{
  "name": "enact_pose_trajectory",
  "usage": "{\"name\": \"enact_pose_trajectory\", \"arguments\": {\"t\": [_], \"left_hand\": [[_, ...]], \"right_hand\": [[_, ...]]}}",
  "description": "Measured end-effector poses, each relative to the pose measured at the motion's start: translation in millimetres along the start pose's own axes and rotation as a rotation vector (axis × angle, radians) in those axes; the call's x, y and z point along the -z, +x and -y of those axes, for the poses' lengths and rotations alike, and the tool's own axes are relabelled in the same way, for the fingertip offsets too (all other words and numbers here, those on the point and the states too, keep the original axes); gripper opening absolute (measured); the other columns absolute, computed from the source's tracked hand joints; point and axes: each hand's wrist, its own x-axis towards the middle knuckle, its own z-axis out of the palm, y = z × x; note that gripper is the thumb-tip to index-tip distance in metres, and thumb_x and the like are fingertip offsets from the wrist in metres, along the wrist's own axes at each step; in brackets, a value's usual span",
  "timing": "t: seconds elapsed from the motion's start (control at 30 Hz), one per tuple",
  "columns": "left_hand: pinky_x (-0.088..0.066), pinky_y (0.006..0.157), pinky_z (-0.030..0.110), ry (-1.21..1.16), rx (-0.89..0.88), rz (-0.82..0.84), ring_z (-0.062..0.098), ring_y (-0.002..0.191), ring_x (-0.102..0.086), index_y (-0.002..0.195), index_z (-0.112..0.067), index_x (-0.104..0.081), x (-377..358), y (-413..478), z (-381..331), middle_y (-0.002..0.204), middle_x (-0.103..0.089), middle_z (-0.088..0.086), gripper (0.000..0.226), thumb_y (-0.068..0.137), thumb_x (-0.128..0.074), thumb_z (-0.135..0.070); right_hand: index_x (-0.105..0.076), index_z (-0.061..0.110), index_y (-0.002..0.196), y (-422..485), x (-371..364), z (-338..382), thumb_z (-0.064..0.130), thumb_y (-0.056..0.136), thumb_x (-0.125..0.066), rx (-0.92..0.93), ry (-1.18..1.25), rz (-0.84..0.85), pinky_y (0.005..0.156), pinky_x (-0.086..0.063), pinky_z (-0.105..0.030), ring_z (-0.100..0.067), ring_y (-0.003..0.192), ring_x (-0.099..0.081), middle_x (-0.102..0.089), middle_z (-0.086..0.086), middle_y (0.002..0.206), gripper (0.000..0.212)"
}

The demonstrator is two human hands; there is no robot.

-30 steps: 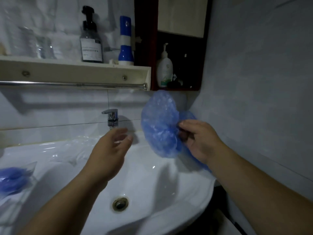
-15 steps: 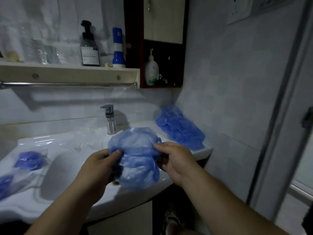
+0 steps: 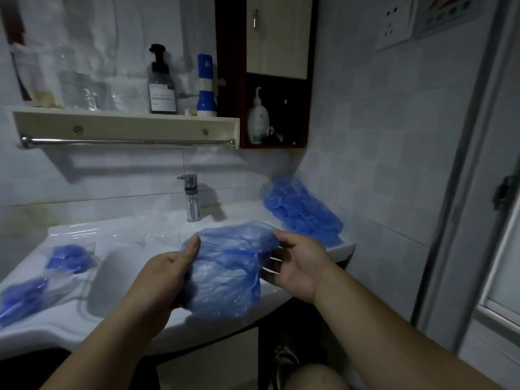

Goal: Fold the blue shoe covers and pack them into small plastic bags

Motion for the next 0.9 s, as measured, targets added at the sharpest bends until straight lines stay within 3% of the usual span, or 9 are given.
{"name": "enact_pose_trajectory", "arguments": {"t": [0.1, 0.2, 0.3, 0.4, 0.5, 0.63, 0.73, 0.83, 0.9], "left_hand": [[-0.043, 0.059, 0.039, 0.027, -0.011, 0.09, 0.032, 0.061, -0.047, 0.078, 0.012, -0.056, 7, -1, 10, 0.068, -0.047, 0.033, 0.109, 0.034, -0.071, -0.087], [-0.044, 0.049, 0.032, 0.109, -0.066, 0.162, 0.025, 0.053, -0.039, 0.07, 0.003, -0.055, 8, -4, 13, 0.062, -0.042, 0.017, 0.073, 0.062, -0.069, -0.069], [-0.059, 0.073, 0.041, 0.168, -0.136, 0.128, 0.024, 0.074, -0.069, 0.082, -0.01, -0.07, 10, -1, 12, 0.08, -0.072, 0.007, 0.049, 0.078, -0.058, -0.058], [-0.053, 0.091, 0.036, 0.275, -0.376, -0.041, 0.006, 0.098, -0.067, 0.108, -0.035, -0.065, 9, 0, -3, 0.105, -0.07, -0.011, 0.048, 0.078, -0.055, -0.072], [-0.046, 0.088, 0.018, 0.445, -0.513, 0.09, -0.007, 0.105, -0.058, 0.123, -0.037, -0.058, -1, -5, -26, 0.115, -0.061, -0.022, 0.056, 0.071, -0.063, -0.055], [-0.055, 0.076, 0.031, 0.602, -0.552, 0.079, 0.005, 0.079, -0.067, 0.091, -0.026, -0.073, -16, -7, -37, 0.086, -0.073, -0.007, 0.007, 0.084, -0.072, -0.028], [-0.055, 0.071, 0.046, 0.517, -0.493, -0.042, 0.028, 0.075, -0.067, 0.08, -0.017, -0.072, -17, -4, -40, 0.074, -0.071, 0.007, 0.02, 0.093, -0.061, -0.026], [-0.055, 0.07, 0.045, 0.474, -0.464, -0.079, 0.03, 0.075, -0.068, 0.083, -0.014, -0.072, -13, 0, -42, 0.075, -0.071, 0.008, 0.027, 0.098, -0.054, -0.029], [-0.055, 0.067, 0.04, 0.42, -0.415, -0.09, 0.028, 0.074, -0.068, 0.085, -0.013, -0.071, -8, 5, -43, 0.078, -0.071, 0.011, 0.031, 0.1, -0.049, -0.029]], "right_hand": [[-0.063, 0.008, 0.108, 2, 5, 3, 0.023, 0.096, -0.052, 0.063, 0.039, -0.015, 0.073, -0.057, -0.042, -0.027, 0.068, -0.07, -0.072, -0.012, 0.081, 0.022], [-0.063, 0.008, 0.111, -1, 4, 4, 0.029, 0.099, -0.05, 0.095, 0.064, 0.01, 0.065, -0.057, -0.038, -0.027, 0.07, -0.071, -0.071, -0.012, 0.089, 0.027], [-0.066, 0.007, 0.108, -3, -1, 3, 0.033, 0.098, -0.051, 0.145, -0.013, 0.021, 0.059, -0.056, -0.034, -0.024, 0.066, -0.07, -0.072, -0.011, 0.084, 0.032], [-0.071, 0.011, 0.095, -5, -6, 0, 0.036, 0.098, -0.053, 0.224, -0.162, 0.028, 0.062, -0.057, -0.034, -0.02, 0.065, -0.07, -0.073, -0.007, 0.078, 0.031], [-0.074, 0.013, 0.092, -9, -13, -3, 0.036, 0.097, -0.056, 0.254, -0.231, 0.068, 0.085, -0.057, -0.046, -0.026, 0.086, -0.073, -0.076, -0.01, 0.093, 0.03], [-0.077, 0.015, 0.086, -16, -23, -5, 0.041, 0.095, -0.056, 0.265, -0.264, 0.161, 0.091, -0.054, -0.048, -0.027, 0.087, -0.07, -0.074, -0.011, 0.092, 0.034], [-0.073, 0.015, 0.105, -24, -23, -6, 0.045, 0.084, -0.066, 0.239, -0.438, 0.293, 0.088, -0.052, -0.048, -0.028, 0.092, -0.067, -0.071, -0.013, 0.102, 0.037], [-0.066, 0.008, 0.116, -29, -16, -6, 0.008, 0.081, -0.073, 0.258, -0.651, 0.402, 0.087, -0.056, -0.043, -0.032, 0.103, -0.068, -0.07, -0.018, 0.113, 0.036], [-0.068, 0.005, 0.109, -29, -12, -7, 0.001, 0.079, -0.074, 0.318, -0.734, 0.37, 0.082, -0.059, -0.037, -0.028, 0.097, -0.071, -0.073, -0.016, 0.105, 0.031]]}}
